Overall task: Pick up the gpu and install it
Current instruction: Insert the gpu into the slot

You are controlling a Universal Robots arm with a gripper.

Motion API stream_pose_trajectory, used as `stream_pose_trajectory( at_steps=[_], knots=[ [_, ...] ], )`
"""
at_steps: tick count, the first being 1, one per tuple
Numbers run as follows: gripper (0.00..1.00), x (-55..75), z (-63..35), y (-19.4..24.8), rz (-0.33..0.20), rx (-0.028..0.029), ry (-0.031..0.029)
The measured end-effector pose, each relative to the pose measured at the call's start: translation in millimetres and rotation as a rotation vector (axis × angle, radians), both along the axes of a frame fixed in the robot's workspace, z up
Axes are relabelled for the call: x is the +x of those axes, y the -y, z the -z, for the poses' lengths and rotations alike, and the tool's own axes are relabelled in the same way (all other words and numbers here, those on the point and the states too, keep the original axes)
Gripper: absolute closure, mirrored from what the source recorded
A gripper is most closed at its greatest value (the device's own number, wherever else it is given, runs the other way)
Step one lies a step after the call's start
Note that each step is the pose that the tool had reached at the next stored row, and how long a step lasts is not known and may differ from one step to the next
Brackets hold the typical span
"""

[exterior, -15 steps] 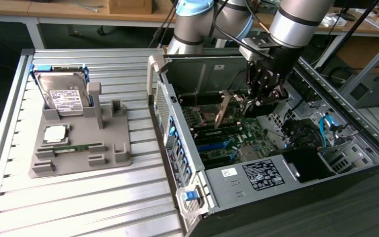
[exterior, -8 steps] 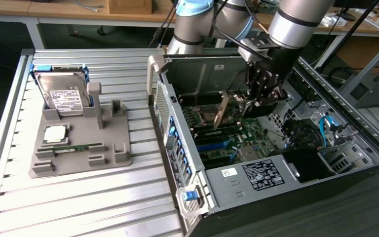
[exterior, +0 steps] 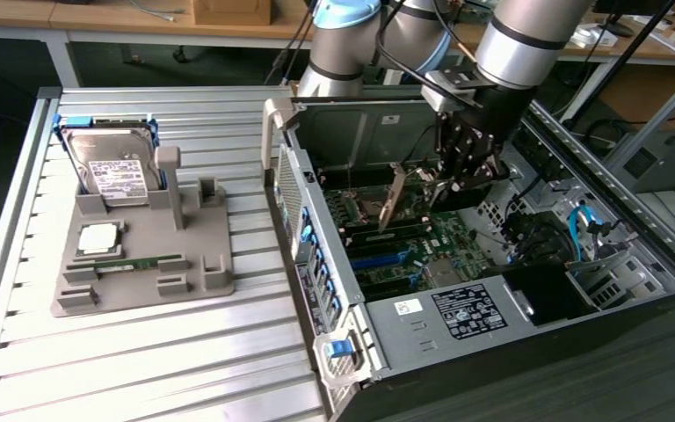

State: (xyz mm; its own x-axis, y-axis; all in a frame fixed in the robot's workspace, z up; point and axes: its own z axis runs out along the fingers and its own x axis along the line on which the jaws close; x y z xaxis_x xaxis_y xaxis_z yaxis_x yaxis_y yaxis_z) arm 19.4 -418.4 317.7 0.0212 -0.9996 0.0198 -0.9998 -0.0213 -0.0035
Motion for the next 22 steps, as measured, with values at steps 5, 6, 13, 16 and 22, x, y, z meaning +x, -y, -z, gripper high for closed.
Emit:
stream_pose_trajectory(
  at_steps=[5, 6, 13, 16, 22],
  knots=[
    [0.73, -1.5, 0.7, 0.5, 0.000, 0.0001, 0.0000],
    [0.73, -2.1, 1.0, 0.7, 0.000, 0.0001, 0.0000],
    [0.73, -4.1, 1.9, 1.3, 0.000, 0.0000, 0.0000],
    [0.73, -4.9, 2.3, 1.5, 0.000, 0.0001, 0.0000],
    [0.73, -6.8, 3.2, 2.0, 0.000, 0.0000, 0.0000]
  ],
)
